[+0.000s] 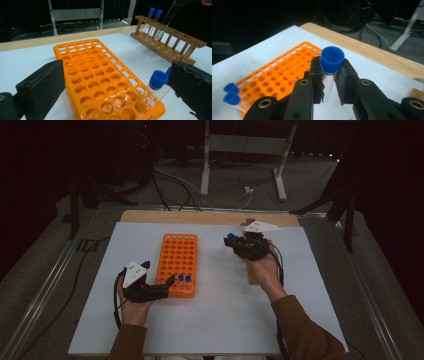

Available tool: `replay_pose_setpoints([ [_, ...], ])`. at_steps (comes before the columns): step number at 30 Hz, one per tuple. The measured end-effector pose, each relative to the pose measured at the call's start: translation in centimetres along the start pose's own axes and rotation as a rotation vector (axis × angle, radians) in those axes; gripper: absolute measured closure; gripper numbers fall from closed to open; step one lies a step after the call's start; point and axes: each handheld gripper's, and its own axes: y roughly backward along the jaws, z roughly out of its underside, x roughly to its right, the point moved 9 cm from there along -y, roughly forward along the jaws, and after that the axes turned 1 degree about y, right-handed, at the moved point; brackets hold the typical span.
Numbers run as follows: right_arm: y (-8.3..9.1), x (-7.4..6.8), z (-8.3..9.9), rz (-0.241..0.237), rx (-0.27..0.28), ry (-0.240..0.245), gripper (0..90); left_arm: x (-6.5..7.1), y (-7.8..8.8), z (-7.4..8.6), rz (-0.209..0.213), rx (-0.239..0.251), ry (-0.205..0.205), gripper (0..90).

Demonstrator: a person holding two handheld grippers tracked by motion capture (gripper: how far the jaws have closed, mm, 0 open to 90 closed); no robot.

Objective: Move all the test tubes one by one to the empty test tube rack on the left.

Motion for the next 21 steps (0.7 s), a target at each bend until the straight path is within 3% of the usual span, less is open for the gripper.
replay_pose_setpoints([
  [16,-2.7,-6.6,-1.3,-0.117,-0.019,0.066,76.7,1.0,0.1,-1.4,0.021,0.031,-0.027,7.6],
  [21,-3.3,-8.6,-1.6,-0.157,-0.020,0.081,76.7,1.4,0.2,-1.9,0.023,0.049,-0.038,13.4],
])
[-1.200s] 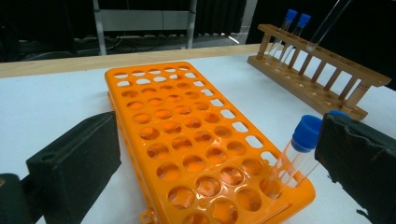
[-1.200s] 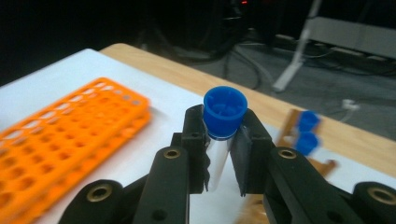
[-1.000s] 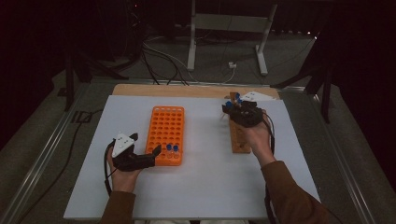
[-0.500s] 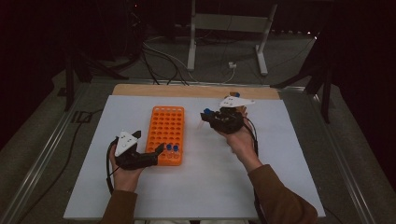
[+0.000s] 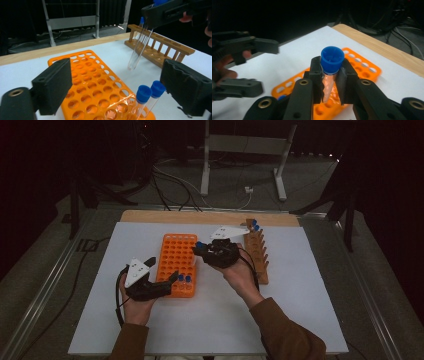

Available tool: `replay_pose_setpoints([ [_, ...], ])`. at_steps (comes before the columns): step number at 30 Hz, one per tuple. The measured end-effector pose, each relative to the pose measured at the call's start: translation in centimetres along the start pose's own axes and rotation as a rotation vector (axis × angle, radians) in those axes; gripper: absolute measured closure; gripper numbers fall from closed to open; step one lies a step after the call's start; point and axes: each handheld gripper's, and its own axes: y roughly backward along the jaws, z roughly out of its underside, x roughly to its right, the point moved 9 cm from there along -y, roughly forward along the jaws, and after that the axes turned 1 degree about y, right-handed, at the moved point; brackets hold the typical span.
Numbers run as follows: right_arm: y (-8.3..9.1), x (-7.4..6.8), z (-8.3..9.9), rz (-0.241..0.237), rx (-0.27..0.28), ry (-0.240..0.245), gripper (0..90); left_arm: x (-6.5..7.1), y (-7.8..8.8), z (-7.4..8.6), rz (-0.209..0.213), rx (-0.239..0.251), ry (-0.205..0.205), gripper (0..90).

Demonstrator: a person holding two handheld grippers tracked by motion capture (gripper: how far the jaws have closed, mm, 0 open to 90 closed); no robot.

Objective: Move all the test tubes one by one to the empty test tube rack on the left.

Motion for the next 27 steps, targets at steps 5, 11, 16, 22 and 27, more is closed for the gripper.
replay_pose_setpoints([
  [5,-0.9,-1.7,-0.3,-0.042,0.001,0.002,76.7,0.6,-0.1,-0.4,-0.012,0.003,-0.031,23.8],
  [11,-1.6,-3.4,-0.7,-0.085,0.007,-0.003,76.7,1.4,-0.3,-0.7,-0.031,0.009,-0.085,41.0],
  [16,-2.0,-4.4,-0.8,-0.104,0.005,0.010,76.7,1.6,-0.4,-0.7,-0.025,0.008,-0.086,54.9],
  [22,-2.5,-5.2,-0.7,-0.121,-0.007,0.018,76.7,1.7,-0.5,-0.5,-0.021,0.002,-0.095,67.6],
  [27,-2.7,-5.5,-0.6,-0.126,-0.012,0.023,76.7,1.5,-0.4,-0.2,-0.019,-0.002,-0.098,75.6],
])
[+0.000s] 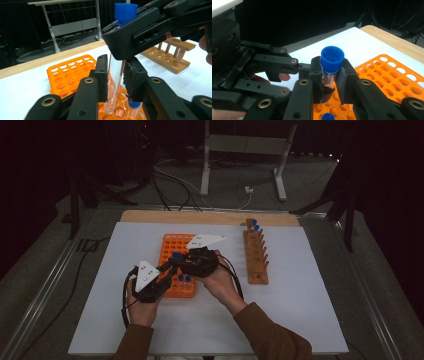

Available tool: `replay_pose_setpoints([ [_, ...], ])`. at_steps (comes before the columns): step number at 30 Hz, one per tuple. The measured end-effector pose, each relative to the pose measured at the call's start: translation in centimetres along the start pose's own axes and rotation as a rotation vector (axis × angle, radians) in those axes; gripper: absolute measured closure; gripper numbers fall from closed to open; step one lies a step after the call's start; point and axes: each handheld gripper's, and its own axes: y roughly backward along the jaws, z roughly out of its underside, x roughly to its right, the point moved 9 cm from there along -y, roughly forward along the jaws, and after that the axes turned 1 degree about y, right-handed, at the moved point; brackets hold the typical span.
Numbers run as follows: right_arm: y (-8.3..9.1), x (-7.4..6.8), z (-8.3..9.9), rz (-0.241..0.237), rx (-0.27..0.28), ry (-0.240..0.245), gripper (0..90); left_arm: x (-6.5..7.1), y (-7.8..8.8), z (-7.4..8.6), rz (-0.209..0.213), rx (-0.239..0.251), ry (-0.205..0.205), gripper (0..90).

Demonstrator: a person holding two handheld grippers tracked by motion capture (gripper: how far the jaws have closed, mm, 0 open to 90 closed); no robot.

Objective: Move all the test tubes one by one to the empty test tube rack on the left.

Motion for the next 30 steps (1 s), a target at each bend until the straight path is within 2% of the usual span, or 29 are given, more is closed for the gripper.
replay_pose_setpoints([
  [5,0.0,0.1,0.1,-0.002,0.001,0.000,75.4,0.2,-0.1,0.0,0.001,0.000,-0.013,78.0],
  [14,1.3,0.7,-0.6,-0.013,0.057,-0.011,46.4,-0.8,0.0,0.6,-0.013,-0.002,0.032,78.0],
  [21,2.4,2.4,-0.3,0.054,0.076,-0.026,19.5,-1.2,0.0,1.2,-0.015,-0.011,0.042,78.0],
  [26,3.0,3.7,0.6,0.095,0.077,-0.041,15.0,-1.2,-0.2,1.7,-0.011,-0.022,0.043,78.0],
  [30,3.5,4.5,1.3,0.109,0.078,-0.045,11.5,-1.2,-0.3,2.0,-0.008,-0.023,0.052,78.0],
])
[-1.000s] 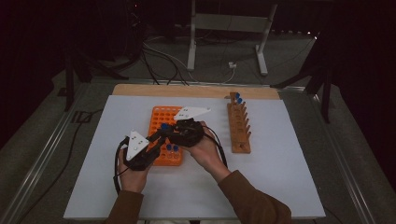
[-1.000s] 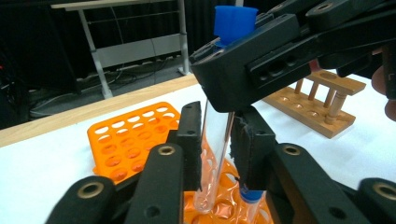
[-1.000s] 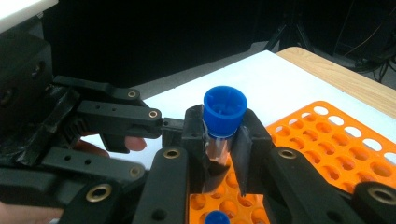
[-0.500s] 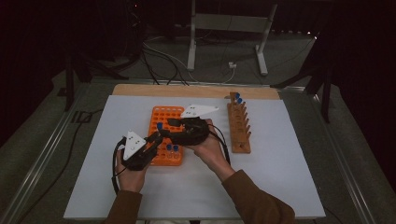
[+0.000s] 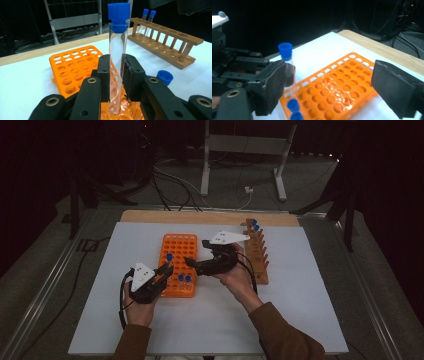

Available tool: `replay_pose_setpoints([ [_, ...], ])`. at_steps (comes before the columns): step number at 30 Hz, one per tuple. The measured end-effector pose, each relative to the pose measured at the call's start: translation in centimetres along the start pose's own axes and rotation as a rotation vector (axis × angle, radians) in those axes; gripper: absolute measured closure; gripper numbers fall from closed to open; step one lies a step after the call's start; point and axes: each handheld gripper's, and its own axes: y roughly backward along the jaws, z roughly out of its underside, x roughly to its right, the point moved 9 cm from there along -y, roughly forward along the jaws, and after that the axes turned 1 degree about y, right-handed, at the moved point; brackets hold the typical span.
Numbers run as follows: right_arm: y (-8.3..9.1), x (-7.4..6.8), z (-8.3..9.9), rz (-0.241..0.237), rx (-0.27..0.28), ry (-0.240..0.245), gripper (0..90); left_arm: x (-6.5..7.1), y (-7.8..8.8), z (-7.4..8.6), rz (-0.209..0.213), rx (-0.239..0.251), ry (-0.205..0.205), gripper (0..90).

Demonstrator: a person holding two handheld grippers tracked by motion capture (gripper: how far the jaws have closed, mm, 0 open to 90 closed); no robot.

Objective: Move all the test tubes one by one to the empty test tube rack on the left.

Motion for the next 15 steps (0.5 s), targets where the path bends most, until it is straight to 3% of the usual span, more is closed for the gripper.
replay_pose_setpoints([
  [15,2.3,3.4,2.2,0.072,-0.008,-0.022,2.7,0.5,-0.6,1.3,0.027,-0.025,0.022,78.1],
])
